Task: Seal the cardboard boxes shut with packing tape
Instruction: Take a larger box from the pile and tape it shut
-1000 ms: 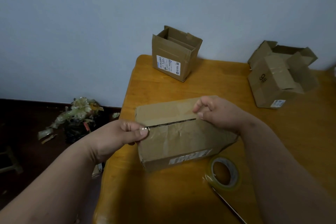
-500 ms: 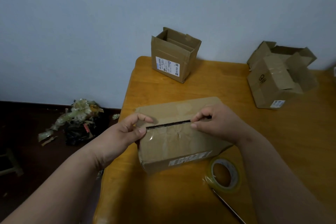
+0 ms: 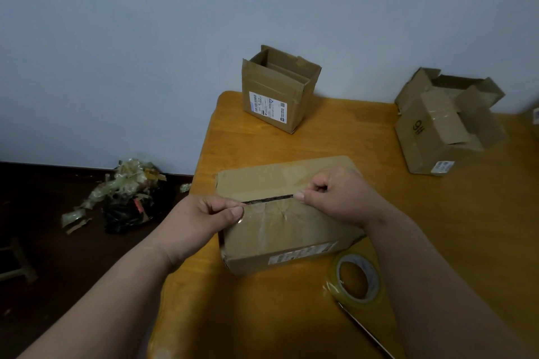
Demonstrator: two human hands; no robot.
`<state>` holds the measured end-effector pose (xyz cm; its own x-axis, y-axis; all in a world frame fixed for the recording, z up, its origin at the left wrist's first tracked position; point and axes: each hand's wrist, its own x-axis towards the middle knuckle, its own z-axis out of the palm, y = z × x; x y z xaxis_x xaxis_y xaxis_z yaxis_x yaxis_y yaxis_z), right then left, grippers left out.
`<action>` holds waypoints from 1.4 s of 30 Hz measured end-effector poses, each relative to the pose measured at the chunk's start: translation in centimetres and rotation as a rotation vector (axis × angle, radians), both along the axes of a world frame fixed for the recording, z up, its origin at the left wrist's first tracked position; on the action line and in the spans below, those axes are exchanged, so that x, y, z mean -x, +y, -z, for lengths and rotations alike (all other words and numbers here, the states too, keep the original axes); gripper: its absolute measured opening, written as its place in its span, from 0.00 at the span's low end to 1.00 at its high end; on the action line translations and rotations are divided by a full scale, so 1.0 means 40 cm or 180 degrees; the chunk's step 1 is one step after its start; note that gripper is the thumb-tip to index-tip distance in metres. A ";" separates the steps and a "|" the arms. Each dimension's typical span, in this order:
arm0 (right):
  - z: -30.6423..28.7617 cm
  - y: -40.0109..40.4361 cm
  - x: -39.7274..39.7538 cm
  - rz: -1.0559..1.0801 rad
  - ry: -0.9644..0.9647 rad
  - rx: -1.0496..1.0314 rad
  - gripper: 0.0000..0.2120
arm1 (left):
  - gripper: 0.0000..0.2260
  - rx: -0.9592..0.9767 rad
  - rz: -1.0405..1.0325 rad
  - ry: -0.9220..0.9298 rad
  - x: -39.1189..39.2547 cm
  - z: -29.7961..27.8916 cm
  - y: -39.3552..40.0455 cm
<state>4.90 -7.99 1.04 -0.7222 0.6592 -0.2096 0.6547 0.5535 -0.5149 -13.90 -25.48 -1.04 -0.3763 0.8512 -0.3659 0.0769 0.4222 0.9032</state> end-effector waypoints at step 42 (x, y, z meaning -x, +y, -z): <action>0.084 0.028 -0.069 0.1383 0.0724 -0.0135 0.24 | 0.55 0.0721 0.0971 0.2883 0.004 0.065 0.074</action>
